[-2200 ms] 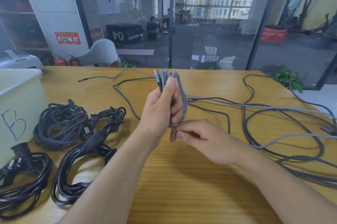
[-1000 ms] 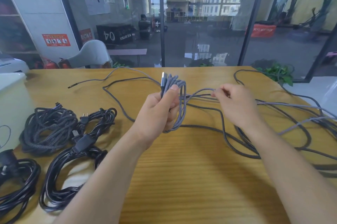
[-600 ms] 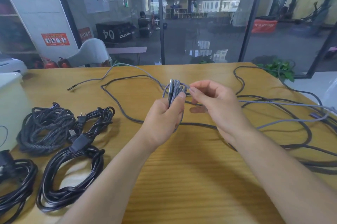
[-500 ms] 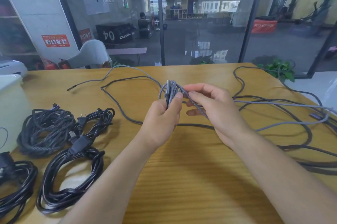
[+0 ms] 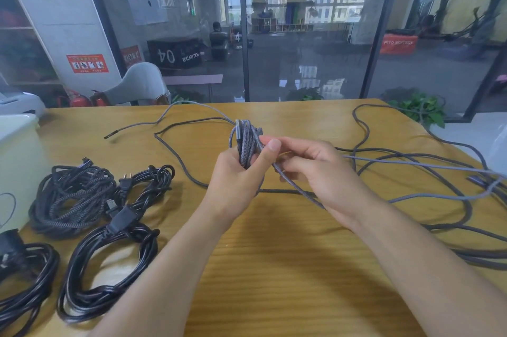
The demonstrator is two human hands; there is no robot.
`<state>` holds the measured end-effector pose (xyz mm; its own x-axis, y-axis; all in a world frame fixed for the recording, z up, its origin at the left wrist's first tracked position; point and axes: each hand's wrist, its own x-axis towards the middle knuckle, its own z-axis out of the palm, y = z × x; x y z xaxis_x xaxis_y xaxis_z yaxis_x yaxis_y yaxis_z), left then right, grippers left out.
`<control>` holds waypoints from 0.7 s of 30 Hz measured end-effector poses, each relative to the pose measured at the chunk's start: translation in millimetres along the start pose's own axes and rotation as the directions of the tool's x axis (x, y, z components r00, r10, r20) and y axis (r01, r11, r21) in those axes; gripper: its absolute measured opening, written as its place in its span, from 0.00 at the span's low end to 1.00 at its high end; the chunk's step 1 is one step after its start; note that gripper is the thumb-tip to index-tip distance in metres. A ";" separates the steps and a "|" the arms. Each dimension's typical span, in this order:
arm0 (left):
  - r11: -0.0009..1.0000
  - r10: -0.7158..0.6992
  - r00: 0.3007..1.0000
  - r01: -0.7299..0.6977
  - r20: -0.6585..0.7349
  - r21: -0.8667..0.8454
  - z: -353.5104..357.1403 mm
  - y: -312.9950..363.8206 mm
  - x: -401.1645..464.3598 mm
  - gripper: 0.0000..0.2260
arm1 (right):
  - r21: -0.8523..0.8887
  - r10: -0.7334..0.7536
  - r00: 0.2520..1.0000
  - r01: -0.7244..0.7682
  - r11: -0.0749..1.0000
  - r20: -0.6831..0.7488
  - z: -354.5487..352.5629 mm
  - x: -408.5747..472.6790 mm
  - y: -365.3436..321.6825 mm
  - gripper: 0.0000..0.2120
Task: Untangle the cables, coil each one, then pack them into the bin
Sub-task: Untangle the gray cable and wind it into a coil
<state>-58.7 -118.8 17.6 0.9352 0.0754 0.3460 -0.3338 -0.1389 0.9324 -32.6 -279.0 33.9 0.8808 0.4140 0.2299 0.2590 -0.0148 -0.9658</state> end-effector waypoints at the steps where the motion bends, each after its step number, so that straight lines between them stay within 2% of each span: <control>1: 1.000 0.004 1.000 -0.004 0.000 -0.005 -1.0 0.3 0.3 0.28 | -0.004 0.013 1.000 -0.013 1.000 0.016 0.0 0.0 0.1 0.24; 4: 0.999 -0.034 0.999 0.033 -0.037 -0.026 -4.2 0.0 3.0 0.18 | -0.042 0.046 0.998 -0.045 0.998 0.030 3.8 0.7 1.3 0.23; 6: 0.995 -0.081 0.992 0.075 -0.093 -0.069 -8.0 -1.2 5.9 0.20 | -0.102 0.064 0.996 -0.057 0.993 0.065 5.8 -1.1 1.6 0.15; 8: 0.987 -0.117 0.980 0.098 -0.160 -0.124 -15.2 -1.3 8.7 0.21 | -0.238 0.079 0.987 -0.044 0.970 0.139 5.4 -2.8 1.7 0.08; 11: 0.979 -0.136 0.969 0.100 -0.208 -0.175 -25.9 3.0 10.5 0.18 | -0.380 0.169 0.942 -0.049 0.924 0.290 6.4 -5.4 2.8 0.14; 14: 0.980 -0.122 0.976 0.090 -0.179 -0.175 -28.1 3.4 11.2 0.16 | -0.398 0.203 0.896 -0.033 0.917 0.394 11.9 -8.8 5.1 0.15; 18: 0.967 -0.102 0.992 0.080 -0.078 -0.242 -20.7 4.1 8.9 0.16 | -0.422 0.267 0.832 -0.044 0.906 0.487 14.1 -11.3 9.4 0.15; 21: 0.961 -0.073 0.997 0.062 -0.031 -0.270 -16.7 4.4 7.8 0.17 | -0.488 0.328 0.804 -0.055 0.871 0.496 14.1 -11.2 12.9 0.20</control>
<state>-54.9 -102.4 26.2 0.9529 0.1156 0.2802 -0.2948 0.1376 0.9456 -44.8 -271.0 17.2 0.5964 0.7794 -0.1921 0.3707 -0.4797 -0.7953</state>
